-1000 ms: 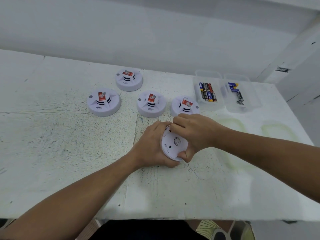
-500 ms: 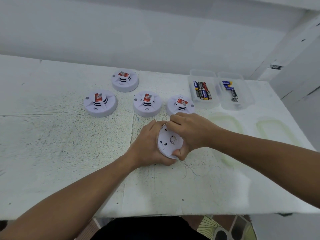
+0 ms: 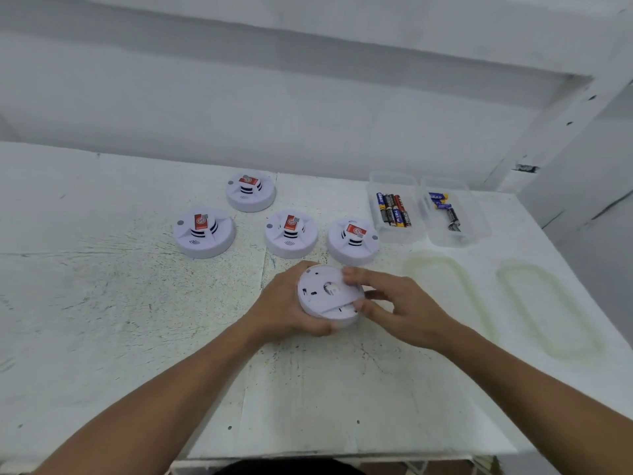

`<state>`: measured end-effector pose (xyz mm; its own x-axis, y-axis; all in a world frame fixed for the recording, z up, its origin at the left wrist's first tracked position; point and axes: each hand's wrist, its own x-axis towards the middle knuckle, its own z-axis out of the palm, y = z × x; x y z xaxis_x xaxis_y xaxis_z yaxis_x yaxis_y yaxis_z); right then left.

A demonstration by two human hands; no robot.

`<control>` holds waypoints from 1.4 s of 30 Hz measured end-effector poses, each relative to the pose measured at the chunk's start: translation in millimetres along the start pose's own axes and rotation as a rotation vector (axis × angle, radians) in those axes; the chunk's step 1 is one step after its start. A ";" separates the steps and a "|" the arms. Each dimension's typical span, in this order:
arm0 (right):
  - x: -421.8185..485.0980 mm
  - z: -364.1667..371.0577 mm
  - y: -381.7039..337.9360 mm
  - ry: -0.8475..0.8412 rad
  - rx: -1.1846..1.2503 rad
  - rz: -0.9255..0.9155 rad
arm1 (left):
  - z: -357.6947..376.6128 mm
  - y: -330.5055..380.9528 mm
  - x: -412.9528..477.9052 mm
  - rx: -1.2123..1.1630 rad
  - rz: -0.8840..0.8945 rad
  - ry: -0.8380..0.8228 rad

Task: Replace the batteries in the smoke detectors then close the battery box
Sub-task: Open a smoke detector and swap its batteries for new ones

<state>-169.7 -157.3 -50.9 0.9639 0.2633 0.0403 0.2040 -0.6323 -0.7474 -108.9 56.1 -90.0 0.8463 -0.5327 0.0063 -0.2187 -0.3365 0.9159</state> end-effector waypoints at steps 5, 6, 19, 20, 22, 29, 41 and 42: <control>-1.3 6.4 -9.8 0.022 0.174 -0.049 | -1.4 -0.3 -2.1 -0.316 -0.041 0.026; 1.0 9.3 -10.5 0.048 0.132 -0.085 | -1.4 -0.1 -2.3 -0.336 -0.028 0.033; 26.1 46.0 -21.4 0.421 0.662 0.158 | 1.4 3.9 -4.9 -0.284 -0.011 0.241; 28.0 48.0 -19.9 0.429 0.700 0.194 | 1.1 3.4 -5.4 -0.278 -0.004 0.248; 30.2 52.7 -14.2 0.439 0.742 0.251 | 0.4 0.8 -5.9 -0.266 -0.017 0.264; 28.9 58.4 -7.4 0.492 0.901 0.345 | 0.9 -2.2 -4.7 -0.209 -0.031 0.259; 28.1 60.3 -5.5 0.479 0.928 0.376 | 0.4 -8.6 -3.0 -0.235 -0.008 0.267; 28.0 60.8 -4.9 0.479 0.929 0.374 | 0.4 -7.4 -3.4 -0.240 -0.004 0.262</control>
<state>-154.1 -102.5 -86.4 0.9451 -0.2661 -0.1896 -0.1280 0.2322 -0.9642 -110.3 60.1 -96.9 0.9495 -0.3043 0.0768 -0.1210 -0.1293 0.9842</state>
